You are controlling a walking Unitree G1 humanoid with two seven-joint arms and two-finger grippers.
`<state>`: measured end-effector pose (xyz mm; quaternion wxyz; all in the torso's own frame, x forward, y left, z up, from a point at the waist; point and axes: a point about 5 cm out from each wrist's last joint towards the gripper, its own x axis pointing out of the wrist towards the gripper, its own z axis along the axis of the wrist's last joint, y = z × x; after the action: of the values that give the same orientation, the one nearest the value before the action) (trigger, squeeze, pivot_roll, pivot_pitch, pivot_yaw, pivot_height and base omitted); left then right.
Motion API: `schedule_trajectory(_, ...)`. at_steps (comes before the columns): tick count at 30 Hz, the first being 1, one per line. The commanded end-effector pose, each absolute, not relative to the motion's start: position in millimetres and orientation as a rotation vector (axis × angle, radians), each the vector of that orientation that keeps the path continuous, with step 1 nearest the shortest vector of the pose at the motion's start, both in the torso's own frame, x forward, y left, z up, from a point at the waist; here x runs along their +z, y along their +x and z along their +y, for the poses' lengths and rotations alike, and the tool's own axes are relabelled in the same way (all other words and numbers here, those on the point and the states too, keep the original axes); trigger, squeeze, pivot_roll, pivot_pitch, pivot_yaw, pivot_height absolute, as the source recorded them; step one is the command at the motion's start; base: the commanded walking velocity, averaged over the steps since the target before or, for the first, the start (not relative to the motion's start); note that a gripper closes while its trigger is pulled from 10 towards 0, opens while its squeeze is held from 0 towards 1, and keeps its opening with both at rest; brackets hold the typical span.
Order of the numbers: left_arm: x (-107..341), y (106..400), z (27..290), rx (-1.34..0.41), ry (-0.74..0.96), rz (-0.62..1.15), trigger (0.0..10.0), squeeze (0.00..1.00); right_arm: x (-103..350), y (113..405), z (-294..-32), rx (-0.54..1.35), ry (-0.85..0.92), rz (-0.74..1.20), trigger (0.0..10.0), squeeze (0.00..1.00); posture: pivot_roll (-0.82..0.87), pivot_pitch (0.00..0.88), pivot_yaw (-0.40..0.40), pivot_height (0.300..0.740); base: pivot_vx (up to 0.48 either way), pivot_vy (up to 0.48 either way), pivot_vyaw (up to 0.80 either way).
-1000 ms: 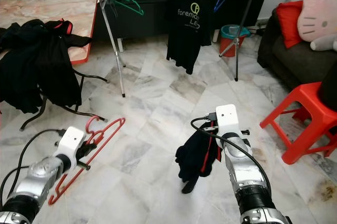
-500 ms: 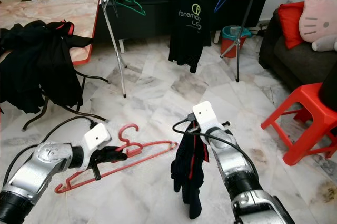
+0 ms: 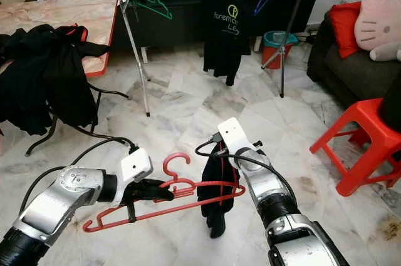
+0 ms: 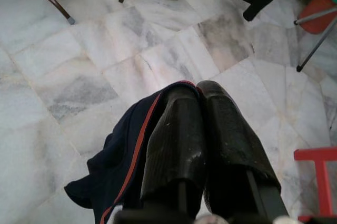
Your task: Hang hanger
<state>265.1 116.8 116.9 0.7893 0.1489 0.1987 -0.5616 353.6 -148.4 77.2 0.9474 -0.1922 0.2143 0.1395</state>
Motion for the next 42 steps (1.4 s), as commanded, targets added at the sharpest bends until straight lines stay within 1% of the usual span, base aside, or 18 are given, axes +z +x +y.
schedule_trajectory(1, 120.3, 269.3, 115.6, -1.180, 0.339, 0.413, 10.0, 0.00, 88.6, 360.0, -142.5, 0.300, -0.402, 0.386, 10.0, 0.00, -0.12, 0.000, -0.023, 0.732, 0.000, 0.000, 0.00)
schedule_trajectory(6, 121.9, 273.7, 112.0, -1.137, 0.344, 0.392, 10.0, 0.00, 88.7, 360.2, -141.5, 0.303, -0.400, 0.383, 10.0, 0.00, -0.12, 0.000, -0.024, 0.732, 0.000, 0.000, 0.00)
schedule_trajectory(16, 125.9, 279.0, 114.1, -1.084, 0.373, 0.387, 10.0, 0.00, 87.8, 360.1, -141.6, 0.309, -0.399, 0.382, 10.0, 0.00, -0.12, 0.000, -0.025, 0.732, 0.000, 0.000, 0.00)
schedule_trajectory(20, 127.3, 280.3, 117.2, -1.070, 0.380, 0.387, 10.0, 0.00, 87.8, 360.1, -142.3, 0.308, -0.399, 0.381, 10.0, 0.00, -0.12, 0.000, -0.026, 0.732, 0.000, 0.000, 0.00)
schedule_trajectory(25, 133.4, 284.5, 127.2, -1.012, 0.410, 0.376, 10.0, 0.00, 87.7, 360.0, -144.5, 0.309, -0.403, 0.383, 10.0, 0.00, -0.12, 0.000, -0.029, 0.732, 0.000, 0.000, 0.00)
schedule_trajectory(29, 133.9, 288.4, 129.5, -0.974, 0.431, 0.368, 10.0, 0.00, 87.7, 360.0, -143.0, 0.314, -0.402, 0.382, 10.0, 0.00, -0.12, 0.000, -0.029, 0.732, 0.000, 0.000, 0.00)
schedule_trajectory(37, 132.9, 294.5, 125.6, -0.922, 0.432, 0.348, 10.0, 0.00, 87.8, 359.7, -140.0, 0.324, -0.400, 0.380, 10.0, 0.00, -0.12, 0.000, -0.030, 0.732, 0.000, 0.000, 0.00)
schedule_trajectory(42, 131.6, 292.5, 120.5, -0.947, 0.399, 0.346, 10.0, 0.00, 87.4, 359.0, -138.8, 0.334, -0.402, 0.380, 10.0, 0.00, -0.12, 0.000, -0.030, 0.732, 0.000, 0.000, 0.00)
